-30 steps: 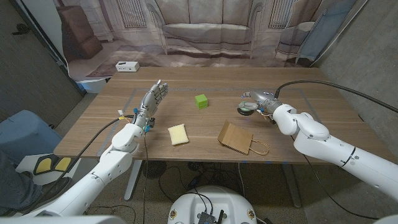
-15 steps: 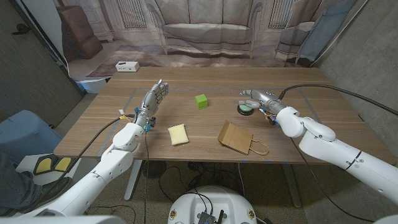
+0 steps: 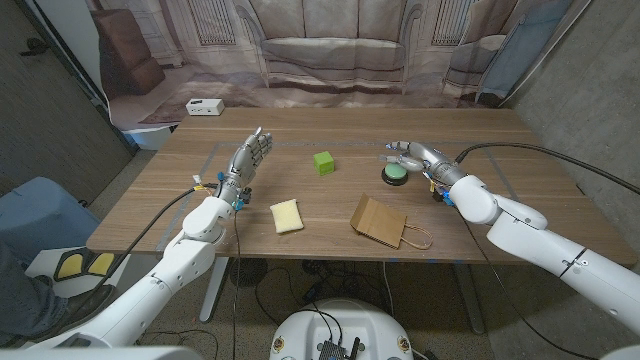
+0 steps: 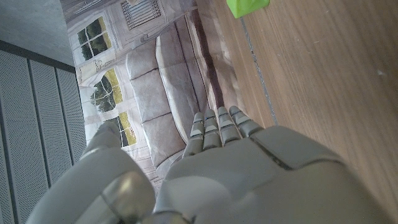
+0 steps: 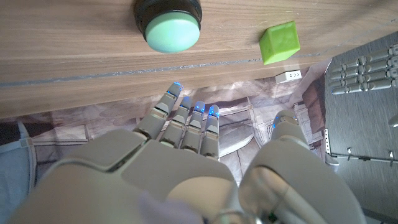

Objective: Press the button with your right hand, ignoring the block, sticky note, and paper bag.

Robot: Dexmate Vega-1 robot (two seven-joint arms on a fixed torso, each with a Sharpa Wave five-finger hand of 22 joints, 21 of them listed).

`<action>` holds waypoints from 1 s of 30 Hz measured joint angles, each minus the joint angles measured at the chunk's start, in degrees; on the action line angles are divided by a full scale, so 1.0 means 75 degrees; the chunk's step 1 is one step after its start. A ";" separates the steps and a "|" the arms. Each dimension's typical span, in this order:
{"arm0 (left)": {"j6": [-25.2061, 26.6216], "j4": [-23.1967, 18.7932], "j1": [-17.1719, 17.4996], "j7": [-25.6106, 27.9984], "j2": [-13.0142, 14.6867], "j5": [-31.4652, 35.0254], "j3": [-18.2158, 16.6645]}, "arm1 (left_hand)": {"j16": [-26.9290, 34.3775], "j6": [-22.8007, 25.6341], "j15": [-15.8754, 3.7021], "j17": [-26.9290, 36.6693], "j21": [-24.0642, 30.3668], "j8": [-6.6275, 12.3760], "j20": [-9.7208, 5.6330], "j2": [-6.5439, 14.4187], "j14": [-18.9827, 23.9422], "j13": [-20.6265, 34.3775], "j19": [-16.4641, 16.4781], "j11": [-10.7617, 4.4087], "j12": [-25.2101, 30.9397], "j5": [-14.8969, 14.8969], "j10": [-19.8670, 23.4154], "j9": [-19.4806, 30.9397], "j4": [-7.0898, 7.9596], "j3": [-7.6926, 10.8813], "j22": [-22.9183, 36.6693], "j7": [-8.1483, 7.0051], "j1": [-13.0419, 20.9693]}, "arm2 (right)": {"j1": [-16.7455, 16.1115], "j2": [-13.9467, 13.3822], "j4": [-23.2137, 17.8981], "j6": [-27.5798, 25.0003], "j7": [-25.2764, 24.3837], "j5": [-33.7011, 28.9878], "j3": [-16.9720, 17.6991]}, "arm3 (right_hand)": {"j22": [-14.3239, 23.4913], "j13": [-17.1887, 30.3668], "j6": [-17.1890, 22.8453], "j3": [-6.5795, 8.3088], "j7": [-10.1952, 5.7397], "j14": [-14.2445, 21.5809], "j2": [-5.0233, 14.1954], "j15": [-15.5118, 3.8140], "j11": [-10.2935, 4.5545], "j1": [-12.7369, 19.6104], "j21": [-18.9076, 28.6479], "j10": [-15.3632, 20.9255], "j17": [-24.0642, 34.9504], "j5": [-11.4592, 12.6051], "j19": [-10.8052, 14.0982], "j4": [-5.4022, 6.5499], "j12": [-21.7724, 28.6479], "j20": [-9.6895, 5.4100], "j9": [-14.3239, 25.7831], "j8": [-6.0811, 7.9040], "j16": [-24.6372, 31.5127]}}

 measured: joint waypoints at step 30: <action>-0.0063 -0.0025 -0.0004 -0.0057 0.0008 -0.0003 0.0018 | 0.0000 0.0000 0.0000 0.0000 0.0000 -0.0031 0.0000 0.0000 0.0000 0.0000 0.0000 0.0000 0.0001 0.0000 0.0000 0.0000 -0.0056 -0.0007 0.0000 0.0000 0.0000 | -0.0425 0.0377 0.0998 0.1527 -0.0218 0.1698 0.0643 | 0.0000 0.0001 0.0040 -0.0001 0.0043 0.0000 0.0000 0.0001 0.0084 0.0000 0.0000 -0.0001 -0.0001 0.0000 -0.0001 0.0001 0.0001 0.0001 0.0000 0.0000 0.0000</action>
